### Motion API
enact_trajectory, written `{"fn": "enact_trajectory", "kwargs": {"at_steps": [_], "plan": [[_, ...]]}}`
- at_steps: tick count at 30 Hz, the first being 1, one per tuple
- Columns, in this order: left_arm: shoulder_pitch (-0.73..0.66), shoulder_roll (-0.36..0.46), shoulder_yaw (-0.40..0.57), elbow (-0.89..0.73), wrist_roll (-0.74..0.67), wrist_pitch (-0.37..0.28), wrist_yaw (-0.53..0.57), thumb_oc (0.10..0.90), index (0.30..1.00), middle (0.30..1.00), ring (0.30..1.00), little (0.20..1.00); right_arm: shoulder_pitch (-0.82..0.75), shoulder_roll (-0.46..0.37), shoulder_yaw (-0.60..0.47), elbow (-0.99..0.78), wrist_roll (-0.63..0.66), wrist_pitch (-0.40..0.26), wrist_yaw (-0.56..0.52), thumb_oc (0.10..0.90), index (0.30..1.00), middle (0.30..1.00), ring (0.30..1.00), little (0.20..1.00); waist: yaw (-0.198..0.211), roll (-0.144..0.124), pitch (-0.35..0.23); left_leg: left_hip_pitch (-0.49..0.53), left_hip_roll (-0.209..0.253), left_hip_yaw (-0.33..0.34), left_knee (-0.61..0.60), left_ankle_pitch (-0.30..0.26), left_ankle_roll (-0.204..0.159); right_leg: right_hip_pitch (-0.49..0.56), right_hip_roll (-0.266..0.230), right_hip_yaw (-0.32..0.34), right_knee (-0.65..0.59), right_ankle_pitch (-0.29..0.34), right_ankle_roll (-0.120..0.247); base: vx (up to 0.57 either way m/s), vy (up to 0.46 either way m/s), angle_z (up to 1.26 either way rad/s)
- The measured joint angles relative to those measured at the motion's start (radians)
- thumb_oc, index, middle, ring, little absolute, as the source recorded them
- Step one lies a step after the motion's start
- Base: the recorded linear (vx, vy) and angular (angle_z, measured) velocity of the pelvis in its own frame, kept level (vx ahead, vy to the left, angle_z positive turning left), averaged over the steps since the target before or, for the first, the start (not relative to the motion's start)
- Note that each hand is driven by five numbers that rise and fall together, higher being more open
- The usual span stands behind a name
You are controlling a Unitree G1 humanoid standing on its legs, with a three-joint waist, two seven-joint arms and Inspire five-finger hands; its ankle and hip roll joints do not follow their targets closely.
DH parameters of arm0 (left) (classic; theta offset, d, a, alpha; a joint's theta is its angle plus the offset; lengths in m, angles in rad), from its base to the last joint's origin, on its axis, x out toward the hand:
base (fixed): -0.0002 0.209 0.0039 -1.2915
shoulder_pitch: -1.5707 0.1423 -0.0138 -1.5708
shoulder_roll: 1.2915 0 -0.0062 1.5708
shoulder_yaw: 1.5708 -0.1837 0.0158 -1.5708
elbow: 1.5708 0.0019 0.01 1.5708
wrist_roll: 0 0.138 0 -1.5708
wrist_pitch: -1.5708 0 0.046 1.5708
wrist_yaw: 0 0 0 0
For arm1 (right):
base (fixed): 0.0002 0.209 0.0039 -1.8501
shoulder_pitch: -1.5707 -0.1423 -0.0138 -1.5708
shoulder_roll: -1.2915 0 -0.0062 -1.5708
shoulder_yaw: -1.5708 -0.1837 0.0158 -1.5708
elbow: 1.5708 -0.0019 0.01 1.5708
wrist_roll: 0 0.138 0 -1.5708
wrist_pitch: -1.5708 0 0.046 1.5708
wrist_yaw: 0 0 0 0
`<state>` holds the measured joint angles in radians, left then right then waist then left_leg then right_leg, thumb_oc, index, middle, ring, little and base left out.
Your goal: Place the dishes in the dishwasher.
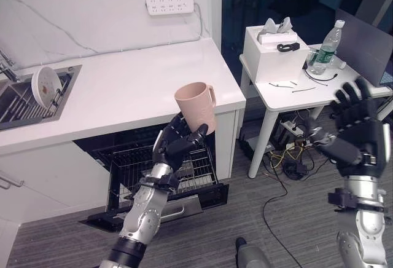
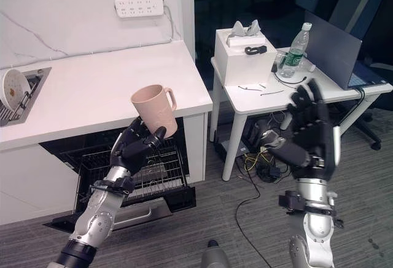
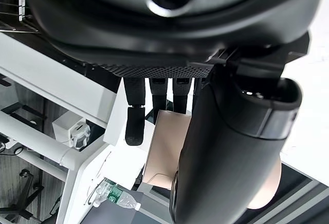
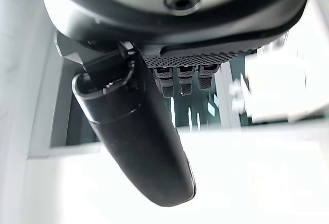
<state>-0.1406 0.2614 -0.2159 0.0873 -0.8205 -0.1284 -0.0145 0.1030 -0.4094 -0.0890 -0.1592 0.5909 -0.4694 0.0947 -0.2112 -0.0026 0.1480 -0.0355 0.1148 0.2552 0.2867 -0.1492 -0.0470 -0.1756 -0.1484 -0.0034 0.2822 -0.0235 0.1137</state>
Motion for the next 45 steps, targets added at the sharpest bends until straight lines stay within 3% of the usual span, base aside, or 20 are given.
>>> {"fn": "enact_trajectory", "kwargs": {"at_steps": [4, 10, 18, 22, 28, 33, 39, 45], "plan": [[0.0, -0.001, -0.031, 0.001, 0.013, 0.0, 0.012, 0.4, 0.3, 0.3, 0.3, 0.3, -0.037, -0.063, 0.091, -0.007, 0.002, 0.037, 0.067, 0.8, 0.9, 0.9, 0.9, 0.9, 0.025, 0.004, -0.014, 0.0, 0.0, -0.002, -0.004, 0.003, 0.002, -0.001, -0.001, -0.002, 0.002, 0.0, -0.001, 0.0, -0.003, 0.01], [0.0, 0.001, -0.062, 0.006, 0.145, -0.008, 0.097, 0.4, 0.3, 0.3, 0.3, 0.3, -0.11, -0.067, 0.163, -0.007, 0.032, 0.083, 0.068, 0.8, 0.9, 0.9, 0.9, 0.9, 0.078, 0.003, -0.017, -0.001, 0.0, -0.013, -0.007, 0.013, -0.006, 0.0, 0.0, -0.009, 0.008, -0.001, -0.005, 0.01, -0.006, 0.05], [-0.002, 0.016, -0.067, 0.021, 0.394, -0.131, 0.366, 0.4, 0.3, 0.3, 0.3, 0.3, -0.166, -0.044, 0.266, 0.014, 0.081, 0.138, -0.019, 0.8, 0.9, 0.9, 0.9, 0.9, 0.108, -0.016, -0.029, -0.007, -0.001, -0.042, -0.01, 0.02, -0.009, 0.006, -0.003, -0.035, 0.017, -0.005, -0.016, 0.0, -0.017, 0.1], [-0.005, 0.009, -0.097, 0.024, 0.463, -0.163, 0.502, 0.4, 0.3, 0.3, 0.3, 0.3, -0.225, -0.027, 0.306, 0.017, 0.072, 0.139, -0.097, 0.8, 0.9, 0.9, 0.9, 0.9, 0.135, -0.018, -0.03, -0.006, -0.001, -0.045, -0.011, 0.023, -0.008, 0.009, -0.004, -0.038, 0.017, -0.005, -0.017, -0.01, -0.012, 0.02], [-0.013, -0.01, -0.136, 0.031, 0.639, -0.202, 0.735, 0.4, 0.3, 0.3, 0.3, 0.3, -0.342, -0.024, 0.343, 0.017, 0.054, 0.143, -0.138, 0.8, 0.9, 0.9, 0.9, 0.9, 0.138, -0.039, -0.036, -0.015, 0.0, -0.064, -0.013, 0.032, -0.01, 0.011, -0.005, -0.057, 0.017, -0.005, -0.018, -0.02, -0.027, 0.08], [-0.062, -0.011, -0.132, 0.051, 0.731, -0.234, 0.89, 0.4, 0.3, 0.3, 0.3, 0.3, -0.352, 0.016, 0.39, 0.026, 0.16, 0.174, -0.13, 0.8, 0.9, 0.9, 0.9, 0.9, 0.161, -0.042, -0.038, -0.013, 0.0, -0.072, -0.015, 0.037, -0.011, 0.016, -0.006, -0.066, 0.018, -0.008, -0.02, -0.01, -0.013, 0.05], [-0.078, -0.038, -0.136, 0.073, 0.804, -0.265, 0.986, 0.4, 0.3, 0.3, 0.3, 0.3, -0.417, 0.054, 0.481, 0.096, 0.177, 0.232, -0.162, 0.8, 0.9, 0.9, 0.9, 0.9, 0.165, -0.042, -0.038, -0.016, -0.003, -0.094, -0.015, 0.04, -0.007, 0.027, -0.013, -0.086, 0.018, -0.015, -0.021, -0.01, -0.008, 0.1], [-0.087, -0.052, -0.139, 0.083, 0.836, -0.295, 1.034, 0.4, 0.3, 0.3, 0.3, 0.3, -0.45, 0.093, 0.496, 0.102, 0.199, 0.247, -0.202, 0.8, 0.9, 0.9, 0.9, 0.9, 0.189, -0.042, -0.038, -0.015, -0.003, -0.1, -0.023, 0.046, -0.01, 0.028, -0.016, -0.089, 0.019, -0.015, -0.022, 0.0, -0.001, 0.02]]}}
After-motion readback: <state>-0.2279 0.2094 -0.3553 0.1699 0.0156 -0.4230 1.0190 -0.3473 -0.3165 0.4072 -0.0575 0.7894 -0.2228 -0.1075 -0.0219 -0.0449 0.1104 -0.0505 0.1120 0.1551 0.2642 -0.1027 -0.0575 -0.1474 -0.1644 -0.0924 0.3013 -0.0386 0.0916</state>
